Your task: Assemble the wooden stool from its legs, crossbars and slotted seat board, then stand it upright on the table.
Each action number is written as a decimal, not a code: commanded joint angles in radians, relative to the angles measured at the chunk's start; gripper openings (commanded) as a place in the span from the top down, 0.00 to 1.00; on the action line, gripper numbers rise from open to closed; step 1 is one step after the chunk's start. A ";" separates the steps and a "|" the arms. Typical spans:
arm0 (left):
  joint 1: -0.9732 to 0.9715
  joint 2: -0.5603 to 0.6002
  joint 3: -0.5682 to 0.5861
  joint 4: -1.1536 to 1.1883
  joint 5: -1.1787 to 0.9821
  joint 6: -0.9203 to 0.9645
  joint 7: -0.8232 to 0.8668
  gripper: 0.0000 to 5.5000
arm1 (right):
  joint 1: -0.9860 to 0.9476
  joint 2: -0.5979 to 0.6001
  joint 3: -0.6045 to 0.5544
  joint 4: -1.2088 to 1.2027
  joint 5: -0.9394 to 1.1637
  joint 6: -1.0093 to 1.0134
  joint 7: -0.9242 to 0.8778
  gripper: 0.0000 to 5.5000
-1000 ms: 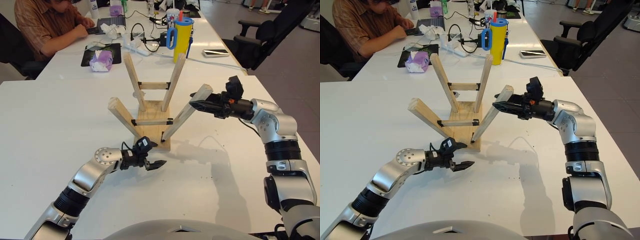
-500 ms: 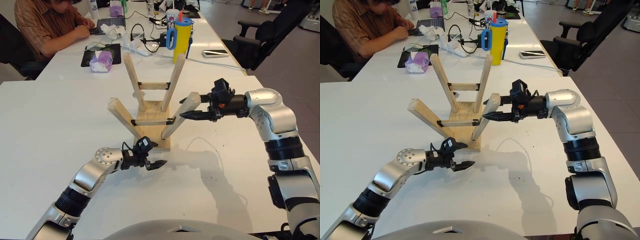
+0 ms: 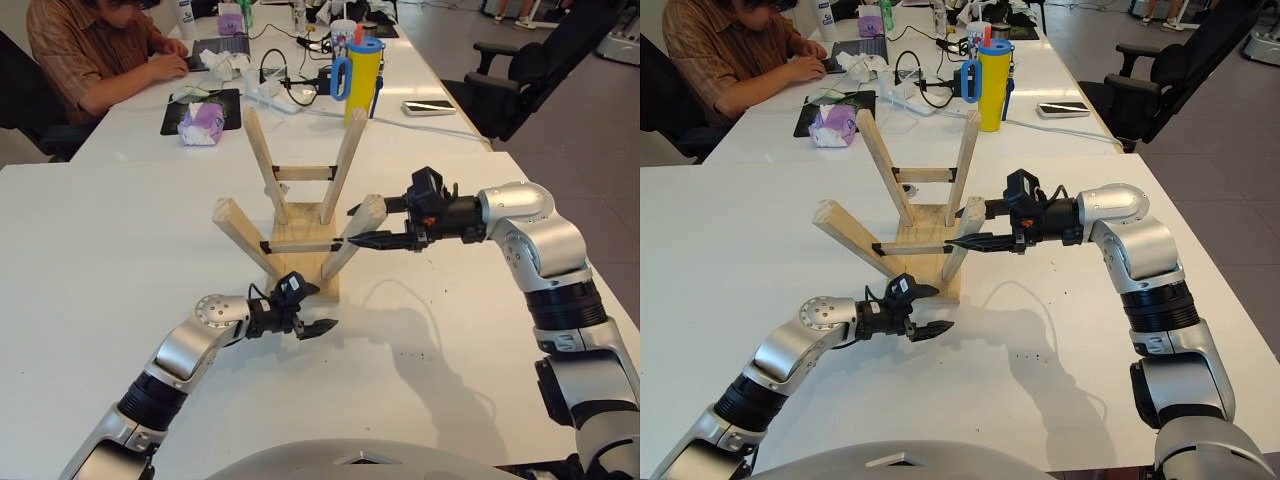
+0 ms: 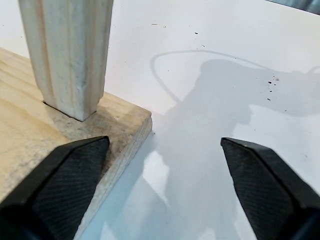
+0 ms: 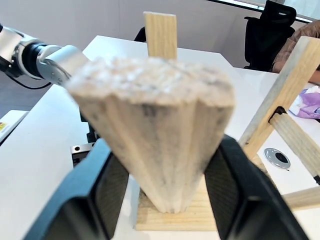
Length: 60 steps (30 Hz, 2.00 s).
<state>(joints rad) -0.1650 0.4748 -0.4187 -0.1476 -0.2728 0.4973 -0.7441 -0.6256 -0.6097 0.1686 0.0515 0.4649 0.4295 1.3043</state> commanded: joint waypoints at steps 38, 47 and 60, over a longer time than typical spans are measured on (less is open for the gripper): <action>0.058 0.019 0.013 0.135 0.098 0.068 0.059 0.25 | 0.012 0.071 -0.421 -0.191 0.493 0.303 -0.366 0.60; 0.032 -0.021 0.056 0.108 0.079 0.036 0.064 0.25 | 0.070 0.409 -0.192 -0.329 0.386 0.222 -0.824 0.85; 0.046 -0.004 0.073 0.114 0.095 0.019 0.058 0.25 | 0.086 0.402 -0.211 -0.223 0.373 0.122 -0.816 1.00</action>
<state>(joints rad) -0.1539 0.4615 -0.3455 -0.0867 -0.2040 0.4840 -0.6939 -0.5228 -0.2097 0.0508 -0.1816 0.7295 0.4946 0.4920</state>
